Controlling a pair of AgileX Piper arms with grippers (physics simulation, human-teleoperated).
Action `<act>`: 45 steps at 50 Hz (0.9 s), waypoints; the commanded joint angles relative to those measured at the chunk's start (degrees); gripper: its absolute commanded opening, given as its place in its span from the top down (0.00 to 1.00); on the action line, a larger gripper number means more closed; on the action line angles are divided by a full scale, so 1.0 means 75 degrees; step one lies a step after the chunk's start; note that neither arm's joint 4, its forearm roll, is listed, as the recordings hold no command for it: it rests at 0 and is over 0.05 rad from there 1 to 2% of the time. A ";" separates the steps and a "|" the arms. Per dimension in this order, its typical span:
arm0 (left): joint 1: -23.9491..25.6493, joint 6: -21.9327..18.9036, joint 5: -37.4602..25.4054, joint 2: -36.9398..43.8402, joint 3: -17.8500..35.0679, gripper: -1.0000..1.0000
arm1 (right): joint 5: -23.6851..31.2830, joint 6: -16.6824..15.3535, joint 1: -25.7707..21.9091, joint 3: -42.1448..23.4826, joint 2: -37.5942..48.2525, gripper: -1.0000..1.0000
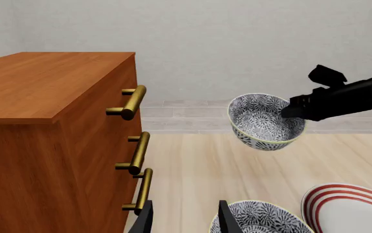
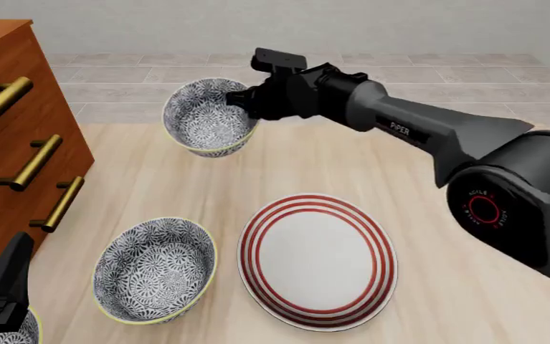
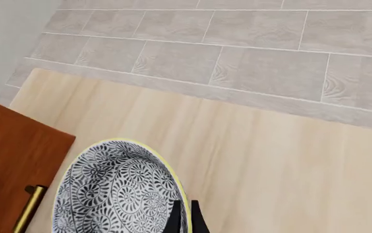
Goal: Pick up the bowl and put it in the front on the plate.
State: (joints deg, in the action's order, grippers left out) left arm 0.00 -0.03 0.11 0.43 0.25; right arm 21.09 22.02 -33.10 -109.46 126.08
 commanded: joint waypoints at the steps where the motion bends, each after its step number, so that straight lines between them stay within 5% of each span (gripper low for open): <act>1: 0.0000 0.0000 0.0000 0.0000 0.0000 0.00 | -0.0446 0.0242 0.0079 0.1194 -0.0855 1.00; 45: 0.0000 0.0000 0.0000 0.0000 0.0000 0.00 | -0.1563 0.0456 0.0223 0.4967 -0.3584 1.00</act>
State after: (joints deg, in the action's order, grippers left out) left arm 0.00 -0.03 0.11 0.43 0.25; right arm 10.94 25.54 -31.93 -77.69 103.91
